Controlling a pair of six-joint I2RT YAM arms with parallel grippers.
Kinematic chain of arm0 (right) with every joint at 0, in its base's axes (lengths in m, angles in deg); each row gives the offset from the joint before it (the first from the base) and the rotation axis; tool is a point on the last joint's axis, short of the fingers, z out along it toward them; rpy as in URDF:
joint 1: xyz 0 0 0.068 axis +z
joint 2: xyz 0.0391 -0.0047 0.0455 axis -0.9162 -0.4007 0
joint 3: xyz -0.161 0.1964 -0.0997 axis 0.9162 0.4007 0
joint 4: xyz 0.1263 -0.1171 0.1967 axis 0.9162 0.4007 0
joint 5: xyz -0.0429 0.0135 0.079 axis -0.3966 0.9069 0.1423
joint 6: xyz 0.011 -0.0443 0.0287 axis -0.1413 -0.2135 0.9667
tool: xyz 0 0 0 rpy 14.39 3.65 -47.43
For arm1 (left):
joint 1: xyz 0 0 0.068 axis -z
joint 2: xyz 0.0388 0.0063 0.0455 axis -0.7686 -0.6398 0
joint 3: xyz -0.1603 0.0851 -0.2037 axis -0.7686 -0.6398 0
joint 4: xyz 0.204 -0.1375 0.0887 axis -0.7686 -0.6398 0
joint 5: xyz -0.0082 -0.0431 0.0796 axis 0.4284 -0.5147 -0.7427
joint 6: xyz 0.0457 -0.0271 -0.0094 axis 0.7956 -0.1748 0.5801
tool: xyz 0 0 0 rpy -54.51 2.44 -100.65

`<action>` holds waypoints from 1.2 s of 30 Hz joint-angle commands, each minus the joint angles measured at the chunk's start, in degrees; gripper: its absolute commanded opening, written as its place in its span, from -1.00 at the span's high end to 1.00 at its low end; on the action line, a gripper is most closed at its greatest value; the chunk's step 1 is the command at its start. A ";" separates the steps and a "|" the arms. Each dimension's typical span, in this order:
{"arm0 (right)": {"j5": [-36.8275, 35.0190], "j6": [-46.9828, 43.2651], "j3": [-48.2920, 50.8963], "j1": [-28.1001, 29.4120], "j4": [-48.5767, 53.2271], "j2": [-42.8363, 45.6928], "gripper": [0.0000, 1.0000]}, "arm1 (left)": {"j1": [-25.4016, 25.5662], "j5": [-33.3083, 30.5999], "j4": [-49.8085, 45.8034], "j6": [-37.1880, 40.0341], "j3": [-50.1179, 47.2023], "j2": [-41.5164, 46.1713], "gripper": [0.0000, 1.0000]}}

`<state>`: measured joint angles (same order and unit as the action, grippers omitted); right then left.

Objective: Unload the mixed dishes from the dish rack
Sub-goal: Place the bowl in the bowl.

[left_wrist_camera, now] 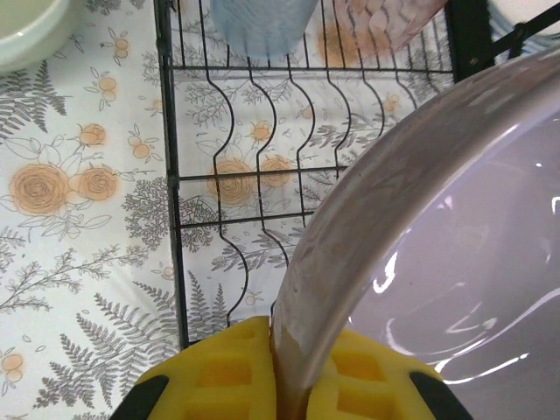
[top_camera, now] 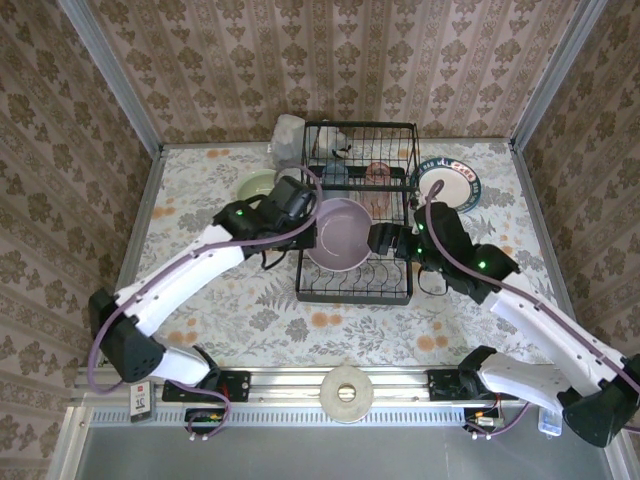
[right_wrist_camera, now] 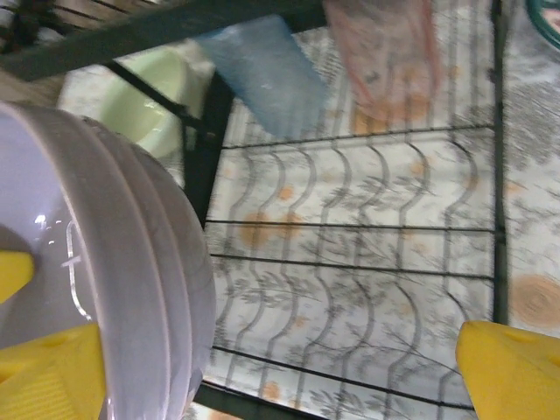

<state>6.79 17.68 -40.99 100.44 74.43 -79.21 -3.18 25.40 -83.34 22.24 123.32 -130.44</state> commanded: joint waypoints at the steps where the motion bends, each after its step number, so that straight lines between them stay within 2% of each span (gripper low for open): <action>1: -3.27 -2.98 3.64 -0.36 -2.47 4.73 -1.00 | -5.61 -1.46 -3.45 -1.08 0.18 7.87 1.00; 4: -5.77 -3.89 9.03 -0.34 -7.73 9.41 -1.00 | -10.90 -2.10 -7.87 0.33 -0.35 12.68 1.00; 9: -8.02 -5.99 18.35 -0.34 -19.48 15.52 -1.00 | -24.48 1.21 -12.43 3.29 -1.21 17.46 1.00; 12: -8.17 -8.20 20.97 -0.38 -23.74 15.90 -1.00 | -32.50 6.08 -12.43 5.37 -1.50 16.85 1.00; 16: -5.01 -11.77 22.93 -0.37 -28.33 13.78 -1.00 | -38.66 9.59 -10.11 6.59 -0.87 11.98 1.00; 23: 4.26 -17.57 29.47 -0.31 -41.95 10.91 -1.00 | -41.14 11.37 -4.28 6.42 5.44 -3.04 1.00; 32: 8.41 -18.95 34.53 -0.11 -51.73 8.89 -1.00 | -41.42 12.01 -2.12 6.25 17.93 -21.79 1.00; 36: 9.41 -19.12 35.01 0.12 -52.42 8.50 -1.00 | -41.33 12.13 -3.04 6.58 24.23 -28.75 1.00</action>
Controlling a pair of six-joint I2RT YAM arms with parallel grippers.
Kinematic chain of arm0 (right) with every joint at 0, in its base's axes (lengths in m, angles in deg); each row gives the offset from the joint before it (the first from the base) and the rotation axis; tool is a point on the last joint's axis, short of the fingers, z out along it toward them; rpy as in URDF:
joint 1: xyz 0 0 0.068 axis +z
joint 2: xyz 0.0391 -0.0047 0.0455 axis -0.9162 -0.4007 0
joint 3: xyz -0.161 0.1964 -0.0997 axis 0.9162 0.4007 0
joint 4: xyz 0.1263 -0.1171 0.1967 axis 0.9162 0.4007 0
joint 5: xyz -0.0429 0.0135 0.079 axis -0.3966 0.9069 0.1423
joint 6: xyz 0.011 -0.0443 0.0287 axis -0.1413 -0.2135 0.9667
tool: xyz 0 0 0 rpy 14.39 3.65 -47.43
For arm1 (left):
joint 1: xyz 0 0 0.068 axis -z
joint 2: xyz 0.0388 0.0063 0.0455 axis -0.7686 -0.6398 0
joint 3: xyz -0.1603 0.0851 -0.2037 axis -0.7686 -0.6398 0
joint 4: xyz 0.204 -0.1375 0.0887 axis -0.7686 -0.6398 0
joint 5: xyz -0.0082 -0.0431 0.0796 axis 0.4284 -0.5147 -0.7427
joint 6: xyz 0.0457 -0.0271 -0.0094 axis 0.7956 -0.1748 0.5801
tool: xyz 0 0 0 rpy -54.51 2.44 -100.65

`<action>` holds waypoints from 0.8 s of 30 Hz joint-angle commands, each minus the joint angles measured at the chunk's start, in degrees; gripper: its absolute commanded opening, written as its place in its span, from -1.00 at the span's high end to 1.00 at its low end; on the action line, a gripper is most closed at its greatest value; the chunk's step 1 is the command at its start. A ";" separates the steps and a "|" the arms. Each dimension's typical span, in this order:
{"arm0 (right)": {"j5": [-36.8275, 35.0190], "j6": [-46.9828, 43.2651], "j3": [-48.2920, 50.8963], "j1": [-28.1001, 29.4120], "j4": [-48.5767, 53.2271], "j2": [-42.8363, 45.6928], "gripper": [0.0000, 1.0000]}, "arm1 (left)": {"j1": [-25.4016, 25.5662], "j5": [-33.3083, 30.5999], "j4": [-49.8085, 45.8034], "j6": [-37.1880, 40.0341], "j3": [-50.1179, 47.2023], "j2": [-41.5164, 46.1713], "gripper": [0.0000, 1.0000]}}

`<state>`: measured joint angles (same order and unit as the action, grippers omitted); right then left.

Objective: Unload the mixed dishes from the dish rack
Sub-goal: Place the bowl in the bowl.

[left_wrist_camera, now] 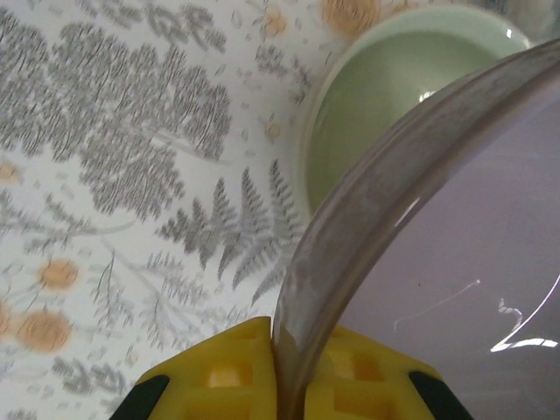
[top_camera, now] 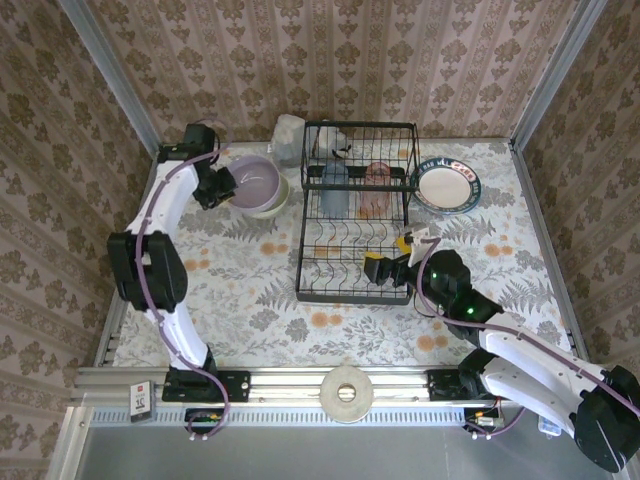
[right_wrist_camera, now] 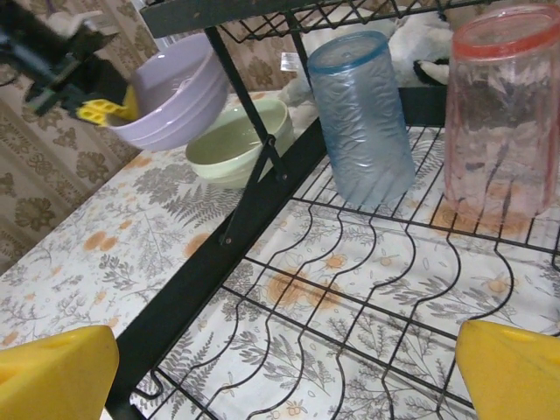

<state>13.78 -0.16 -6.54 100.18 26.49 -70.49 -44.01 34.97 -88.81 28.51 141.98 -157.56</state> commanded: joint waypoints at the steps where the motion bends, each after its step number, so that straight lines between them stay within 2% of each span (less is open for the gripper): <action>1: 2.48 -1.34 0.64 0.39 -4.48 -0.24 -1.00 | -0.51 2.77 1.97 0.41 7.11 -3.20 1.00; 6: 1.94 -0.99 0.49 0.39 -3.83 -0.77 -1.00 | -0.20 2.82 0.34 0.84 13.28 -9.88 1.00; 13: 1.71 -0.72 0.91 0.45 -5.93 -2.72 -1.00 | 0.49 1.25 -1.86 1.71 18.23 -14.93 1.00; 24: 1.89 0.02 0.56 0.61 -8.00 -5.43 -1.00 | 1.08 -0.06 -2.50 1.59 19.24 -17.63 1.00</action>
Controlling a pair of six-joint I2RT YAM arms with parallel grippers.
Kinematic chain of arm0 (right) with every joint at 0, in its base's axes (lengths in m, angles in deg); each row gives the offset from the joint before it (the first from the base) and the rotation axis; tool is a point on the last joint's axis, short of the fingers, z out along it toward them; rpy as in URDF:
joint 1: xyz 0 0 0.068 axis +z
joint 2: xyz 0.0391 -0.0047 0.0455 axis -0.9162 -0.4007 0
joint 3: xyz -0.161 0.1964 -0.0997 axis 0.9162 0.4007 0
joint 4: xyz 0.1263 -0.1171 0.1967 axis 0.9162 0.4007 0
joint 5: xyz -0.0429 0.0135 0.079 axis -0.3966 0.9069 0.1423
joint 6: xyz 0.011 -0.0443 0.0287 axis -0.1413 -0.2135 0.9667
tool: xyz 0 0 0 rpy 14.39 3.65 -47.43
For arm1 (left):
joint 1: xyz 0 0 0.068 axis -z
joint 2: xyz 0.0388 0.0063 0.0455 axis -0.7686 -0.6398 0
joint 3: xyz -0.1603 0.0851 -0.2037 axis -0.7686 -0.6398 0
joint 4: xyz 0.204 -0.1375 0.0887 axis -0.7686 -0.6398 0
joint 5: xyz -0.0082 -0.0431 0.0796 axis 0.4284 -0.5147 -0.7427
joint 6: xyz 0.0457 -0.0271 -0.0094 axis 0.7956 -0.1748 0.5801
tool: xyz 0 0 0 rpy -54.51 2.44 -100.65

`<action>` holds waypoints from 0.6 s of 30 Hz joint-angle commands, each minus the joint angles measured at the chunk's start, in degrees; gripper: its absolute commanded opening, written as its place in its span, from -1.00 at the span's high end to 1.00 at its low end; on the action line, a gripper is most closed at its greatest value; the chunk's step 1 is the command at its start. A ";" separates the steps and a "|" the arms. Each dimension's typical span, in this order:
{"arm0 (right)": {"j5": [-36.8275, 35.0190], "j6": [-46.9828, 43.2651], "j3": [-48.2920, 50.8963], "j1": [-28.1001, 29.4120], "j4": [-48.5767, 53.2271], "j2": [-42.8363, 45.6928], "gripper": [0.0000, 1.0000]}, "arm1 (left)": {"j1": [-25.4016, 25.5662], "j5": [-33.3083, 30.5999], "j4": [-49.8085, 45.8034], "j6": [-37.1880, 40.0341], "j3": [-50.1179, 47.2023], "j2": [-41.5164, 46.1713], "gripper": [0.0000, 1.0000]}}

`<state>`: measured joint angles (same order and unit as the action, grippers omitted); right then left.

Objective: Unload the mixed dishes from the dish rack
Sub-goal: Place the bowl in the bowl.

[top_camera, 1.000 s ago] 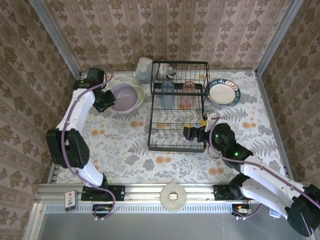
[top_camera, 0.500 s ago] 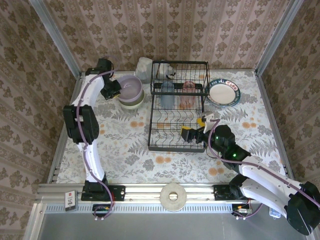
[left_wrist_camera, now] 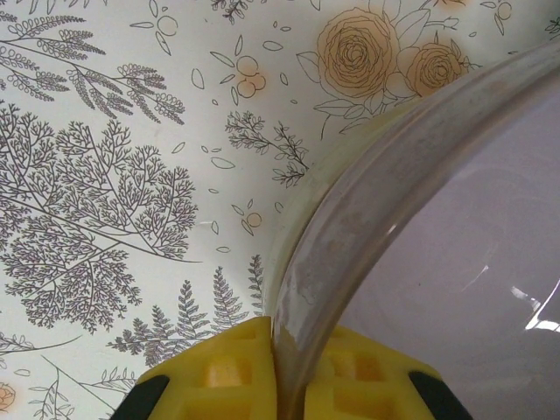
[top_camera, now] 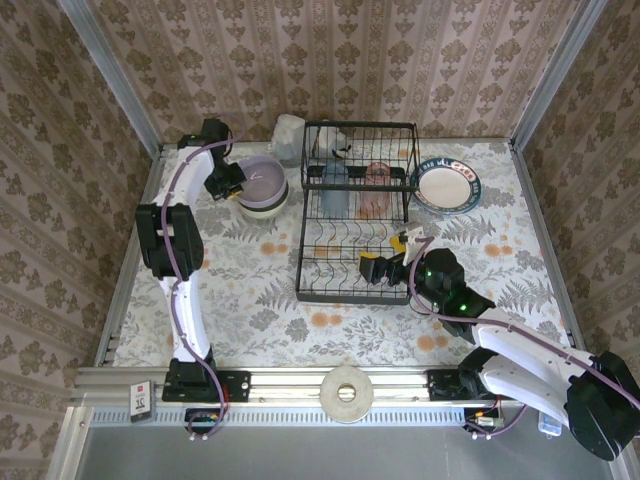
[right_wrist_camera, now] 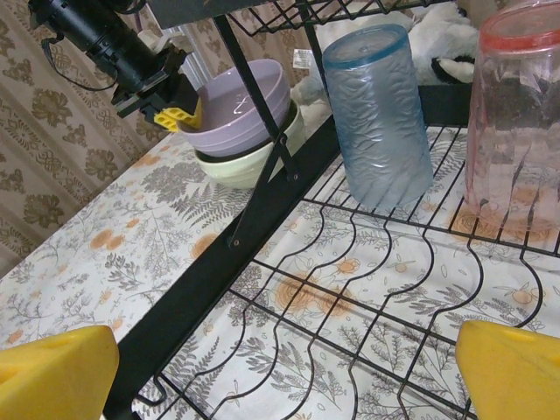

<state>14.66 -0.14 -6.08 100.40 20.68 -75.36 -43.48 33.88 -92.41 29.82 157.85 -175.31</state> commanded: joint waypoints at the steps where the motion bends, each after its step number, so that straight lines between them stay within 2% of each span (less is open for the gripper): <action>1: 1.01 0.07 -0.07 0.35 -2.18 -0.75 -1.00 | 0.64 1.31 1.07 0.15 3.51 -0.22 1.00; 18: 0.33 -0.83 -0.08 0.36 -3.20 -2.35 -1.00 | 0.88 1.02 1.20 -0.38 3.51 -2.34 1.00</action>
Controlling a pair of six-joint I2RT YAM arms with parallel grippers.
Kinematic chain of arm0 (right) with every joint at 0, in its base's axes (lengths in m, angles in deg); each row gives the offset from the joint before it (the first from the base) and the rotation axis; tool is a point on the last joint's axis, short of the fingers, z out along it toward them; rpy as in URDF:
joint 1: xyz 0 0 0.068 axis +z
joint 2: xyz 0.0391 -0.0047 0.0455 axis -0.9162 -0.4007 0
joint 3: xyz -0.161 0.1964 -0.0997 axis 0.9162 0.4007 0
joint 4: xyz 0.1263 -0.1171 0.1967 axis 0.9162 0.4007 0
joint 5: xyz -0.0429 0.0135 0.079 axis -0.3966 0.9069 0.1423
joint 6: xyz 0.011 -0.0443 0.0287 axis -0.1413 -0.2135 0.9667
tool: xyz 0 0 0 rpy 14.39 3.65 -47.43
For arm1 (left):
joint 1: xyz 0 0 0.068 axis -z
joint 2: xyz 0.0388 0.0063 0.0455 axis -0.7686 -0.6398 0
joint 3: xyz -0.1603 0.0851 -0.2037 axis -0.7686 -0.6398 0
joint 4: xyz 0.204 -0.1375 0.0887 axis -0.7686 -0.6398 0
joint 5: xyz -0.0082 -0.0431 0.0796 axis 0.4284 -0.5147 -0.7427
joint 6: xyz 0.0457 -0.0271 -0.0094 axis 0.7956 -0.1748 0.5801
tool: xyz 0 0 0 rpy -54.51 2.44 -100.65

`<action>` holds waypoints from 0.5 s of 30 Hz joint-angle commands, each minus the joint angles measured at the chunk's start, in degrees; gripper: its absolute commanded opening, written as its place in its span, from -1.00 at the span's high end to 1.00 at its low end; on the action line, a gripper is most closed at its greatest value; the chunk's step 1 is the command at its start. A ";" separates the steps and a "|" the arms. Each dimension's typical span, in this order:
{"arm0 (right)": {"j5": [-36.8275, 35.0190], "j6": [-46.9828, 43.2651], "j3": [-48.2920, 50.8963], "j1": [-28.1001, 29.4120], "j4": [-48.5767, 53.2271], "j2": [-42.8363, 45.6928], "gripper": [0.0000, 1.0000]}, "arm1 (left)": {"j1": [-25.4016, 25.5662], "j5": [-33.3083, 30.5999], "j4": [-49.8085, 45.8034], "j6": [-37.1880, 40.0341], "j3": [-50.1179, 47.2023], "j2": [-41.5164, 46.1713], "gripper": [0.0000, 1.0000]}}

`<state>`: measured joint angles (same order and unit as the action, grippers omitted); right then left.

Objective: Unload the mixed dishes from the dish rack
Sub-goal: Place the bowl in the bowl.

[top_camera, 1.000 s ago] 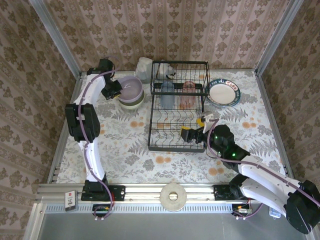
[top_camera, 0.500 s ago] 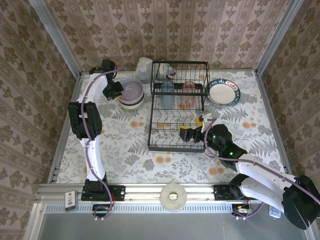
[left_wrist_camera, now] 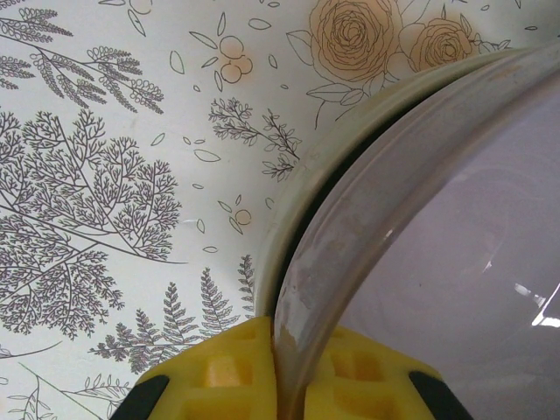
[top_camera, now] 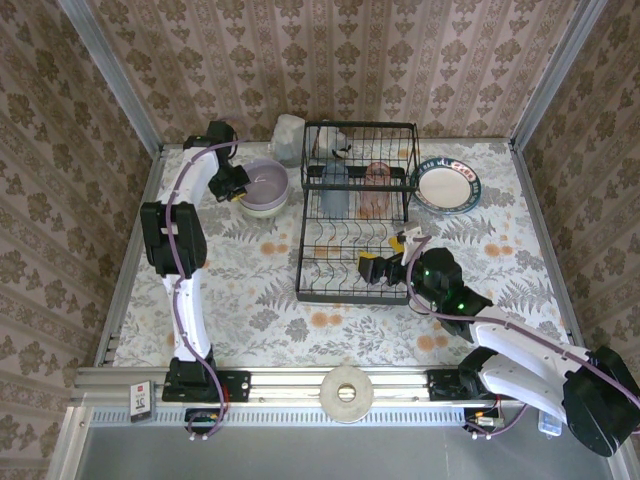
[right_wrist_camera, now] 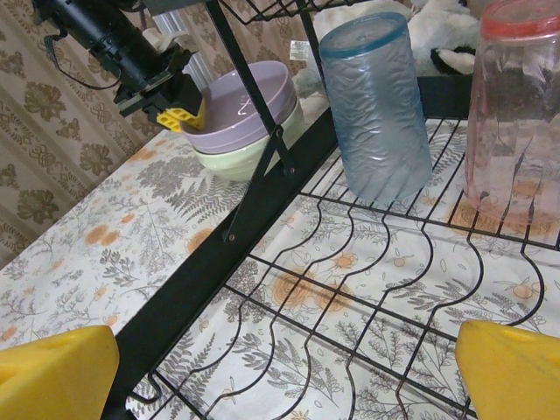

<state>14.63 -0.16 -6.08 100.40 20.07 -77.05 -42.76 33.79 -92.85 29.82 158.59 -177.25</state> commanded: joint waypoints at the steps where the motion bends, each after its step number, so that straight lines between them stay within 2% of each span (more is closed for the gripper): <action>1: 0.38 -1.02 -0.08 0.35 -2.87 -0.90 -1.00 | 0.10 1.18 1.63 -0.38 2.62 -0.42 1.00; 4: 0.33 -1.86 0.22 0.33 -4.47 -1.96 -1.00 | 0.10 1.76 1.67 -0.34 2.45 0.05 0.82; 11: 0.51 -3.53 0.27 0.43 -7.67 -4.94 -1.00 | 0.15 2.43 1.74 0.06 3.36 2.01 0.20; 15: -0.38 -4.50 0.65 0.43 -9.11 -5.94 -1.00 | 0.12 2.68 0.80 0.46 5.14 3.19 -0.08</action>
<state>14.61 -2.93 -6.06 100.44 14.49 -82.51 -42.76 35.65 -91.45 29.95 161.28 -177.21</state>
